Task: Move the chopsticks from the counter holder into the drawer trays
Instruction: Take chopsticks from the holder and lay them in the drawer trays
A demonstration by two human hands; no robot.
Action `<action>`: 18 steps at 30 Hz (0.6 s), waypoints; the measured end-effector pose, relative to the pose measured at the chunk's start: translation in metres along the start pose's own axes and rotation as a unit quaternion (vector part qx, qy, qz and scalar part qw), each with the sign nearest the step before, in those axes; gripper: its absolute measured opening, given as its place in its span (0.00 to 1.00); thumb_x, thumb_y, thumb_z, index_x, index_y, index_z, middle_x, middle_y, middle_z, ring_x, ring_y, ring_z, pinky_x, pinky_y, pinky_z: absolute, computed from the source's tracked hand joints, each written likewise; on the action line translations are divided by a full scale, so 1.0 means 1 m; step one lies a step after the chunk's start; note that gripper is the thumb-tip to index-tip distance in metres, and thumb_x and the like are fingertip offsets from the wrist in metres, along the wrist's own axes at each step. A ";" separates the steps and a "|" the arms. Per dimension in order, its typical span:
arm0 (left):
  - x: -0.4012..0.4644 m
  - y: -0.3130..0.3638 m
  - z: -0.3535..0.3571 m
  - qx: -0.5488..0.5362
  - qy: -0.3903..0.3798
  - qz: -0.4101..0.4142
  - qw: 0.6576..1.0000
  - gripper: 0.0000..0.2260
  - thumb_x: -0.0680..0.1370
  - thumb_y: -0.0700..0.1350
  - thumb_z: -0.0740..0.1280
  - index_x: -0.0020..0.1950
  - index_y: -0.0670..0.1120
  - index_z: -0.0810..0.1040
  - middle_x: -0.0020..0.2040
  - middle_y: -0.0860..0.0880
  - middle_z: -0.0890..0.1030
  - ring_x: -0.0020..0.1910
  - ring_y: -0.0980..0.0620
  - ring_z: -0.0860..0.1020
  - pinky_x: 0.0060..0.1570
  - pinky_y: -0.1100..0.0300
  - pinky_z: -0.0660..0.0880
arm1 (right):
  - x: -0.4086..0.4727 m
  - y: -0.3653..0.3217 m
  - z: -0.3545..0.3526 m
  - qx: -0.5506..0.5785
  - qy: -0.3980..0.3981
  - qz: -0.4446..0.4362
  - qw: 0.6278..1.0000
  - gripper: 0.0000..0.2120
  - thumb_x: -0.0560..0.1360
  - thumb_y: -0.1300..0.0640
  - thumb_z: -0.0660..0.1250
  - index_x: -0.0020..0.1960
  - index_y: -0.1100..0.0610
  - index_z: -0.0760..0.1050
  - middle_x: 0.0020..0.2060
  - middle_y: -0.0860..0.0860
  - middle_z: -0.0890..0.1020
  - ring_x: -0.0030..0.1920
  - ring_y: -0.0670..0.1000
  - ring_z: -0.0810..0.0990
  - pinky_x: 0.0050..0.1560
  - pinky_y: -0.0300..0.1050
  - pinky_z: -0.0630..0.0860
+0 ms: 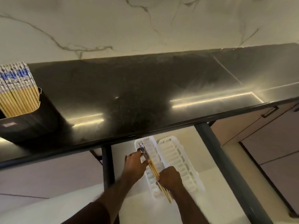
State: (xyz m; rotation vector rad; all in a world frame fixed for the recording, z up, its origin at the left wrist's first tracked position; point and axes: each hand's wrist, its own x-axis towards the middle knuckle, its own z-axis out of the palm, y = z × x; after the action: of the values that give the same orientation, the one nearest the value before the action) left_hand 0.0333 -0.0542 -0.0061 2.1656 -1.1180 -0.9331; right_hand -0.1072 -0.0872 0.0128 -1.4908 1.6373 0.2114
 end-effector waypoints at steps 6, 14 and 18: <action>0.005 -0.021 0.026 0.291 -0.041 0.126 0.948 0.25 0.81 0.50 0.60 0.77 0.49 0.59 0.79 0.47 0.56 0.78 0.44 0.44 0.68 0.44 0.29 | 0.033 -0.008 0.022 0.019 0.018 0.022 0.999 0.13 0.73 0.57 0.69 0.56 0.60 0.77 0.48 0.55 0.85 0.45 0.53 0.85 0.42 0.42 0.81; -0.003 -0.024 0.048 0.473 -0.099 0.196 0.853 0.24 0.81 0.53 0.58 0.75 0.45 0.63 0.77 0.44 0.62 0.78 0.40 0.44 0.68 0.39 0.26 | 0.036 0.007 0.050 -0.048 0.034 -0.035 0.998 0.10 0.78 0.58 0.61 0.54 0.59 0.80 0.51 0.53 0.84 0.52 0.51 0.82 0.51 0.39 0.74; -0.005 -0.022 0.049 0.487 -0.103 0.209 0.842 0.24 0.81 0.56 0.56 0.73 0.44 0.67 0.76 0.44 0.66 0.78 0.40 0.47 0.65 0.39 0.24 | 0.026 0.015 0.051 -0.059 0.079 -0.038 0.994 0.08 0.78 0.56 0.64 0.55 0.55 0.78 0.52 0.50 0.83 0.52 0.49 0.81 0.53 0.39 0.74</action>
State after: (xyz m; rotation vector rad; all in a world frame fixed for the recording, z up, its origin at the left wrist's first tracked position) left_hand 0.0036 -0.0451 -0.0508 2.3485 -2.4535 -0.4033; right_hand -0.0927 -0.0686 -0.0419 -1.6943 1.7130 0.1531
